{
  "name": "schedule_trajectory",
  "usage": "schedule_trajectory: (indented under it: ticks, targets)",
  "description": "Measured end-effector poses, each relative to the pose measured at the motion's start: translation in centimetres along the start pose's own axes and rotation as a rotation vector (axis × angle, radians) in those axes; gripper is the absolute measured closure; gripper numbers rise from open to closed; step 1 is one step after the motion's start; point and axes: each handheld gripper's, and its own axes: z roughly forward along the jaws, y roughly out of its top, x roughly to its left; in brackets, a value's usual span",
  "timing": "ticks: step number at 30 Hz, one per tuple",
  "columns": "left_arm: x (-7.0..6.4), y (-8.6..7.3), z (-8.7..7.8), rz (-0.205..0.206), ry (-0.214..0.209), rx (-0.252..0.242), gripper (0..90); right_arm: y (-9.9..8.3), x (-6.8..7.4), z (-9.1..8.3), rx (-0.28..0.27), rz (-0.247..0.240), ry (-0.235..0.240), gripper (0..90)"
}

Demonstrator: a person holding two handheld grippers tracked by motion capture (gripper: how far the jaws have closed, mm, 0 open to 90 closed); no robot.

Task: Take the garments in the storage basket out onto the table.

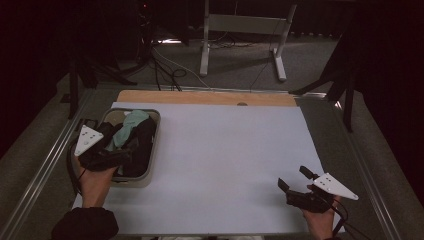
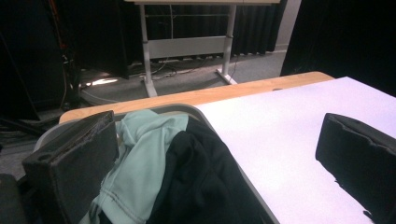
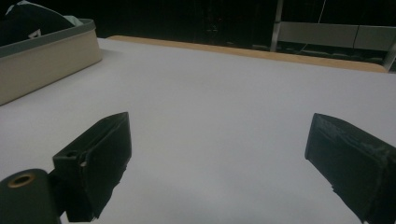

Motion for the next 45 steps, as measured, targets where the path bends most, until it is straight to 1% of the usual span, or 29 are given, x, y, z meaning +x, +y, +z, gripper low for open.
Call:
schedule_trajectory:
  ticks: [3,8,12,14,15,18,21,24,26,30,36,40,43,45]
  targets:
    - [0.3,0.2,0.3,-0.002,0.005,-0.003,0.2,0.0,-0.1,0.0,-0.006,0.012,0.004,7.0]
    - [0.7,0.6,0.6,-0.001,0.017,-0.004,0.2,0.0,-0.1,0.0,-0.005,0.01,0.002,7.0]
    - [1.0,0.6,1.1,-0.012,0.008,0.0,0.2,0.0,-0.1,0.0,-0.002,0.009,0.004,7.0]
    - [1.2,0.6,1.4,-0.028,-0.008,0.001,0.3,0.0,0.0,0.0,0.0,0.012,0.007,7.0]
    - [1.3,0.6,1.5,-0.032,-0.008,0.003,0.3,0.0,0.0,0.0,0.0,0.015,0.01,7.0]
    - [1.6,0.5,1.9,-0.029,0.001,0.013,0.3,0.0,0.0,0.0,-0.001,0.014,0.013,7.0]
    - [1.8,0.4,2.3,-0.034,-0.006,0.021,0.2,0.0,0.0,0.0,-0.001,0.016,0.012,7.0]
    - [1.9,0.4,2.8,-0.019,-0.001,0.04,0.2,0.0,0.0,0.0,-0.002,0.02,0.014,7.0]
    - [2.0,0.5,3.0,-0.01,0.011,0.039,0.2,0.0,0.0,0.0,-0.002,0.018,0.016,7.0]
    - [2.4,0.8,3.4,-0.014,0.021,0.035,0.2,0.0,0.0,0.0,-0.003,0.019,0.018,7.0]
    - [2.5,0.9,4.2,-0.003,0.024,0.067,0.2,0.0,0.0,0.0,-0.002,0.015,0.02,7.0]
    - [2.7,0.7,4.9,-0.018,0.03,0.089,0.2,0.0,0.0,0.0,0.0,0.018,0.02,7.0]
    - [2.8,0.5,5.5,-0.043,0.016,0.099,0.1,-0.1,0.1,0.1,0.005,0.015,0.019,7.0]
    - [2.9,0.4,5.8,-0.042,0.02,0.111,0.1,0.0,0.1,0.1,0.002,0.013,0.02,7.0]
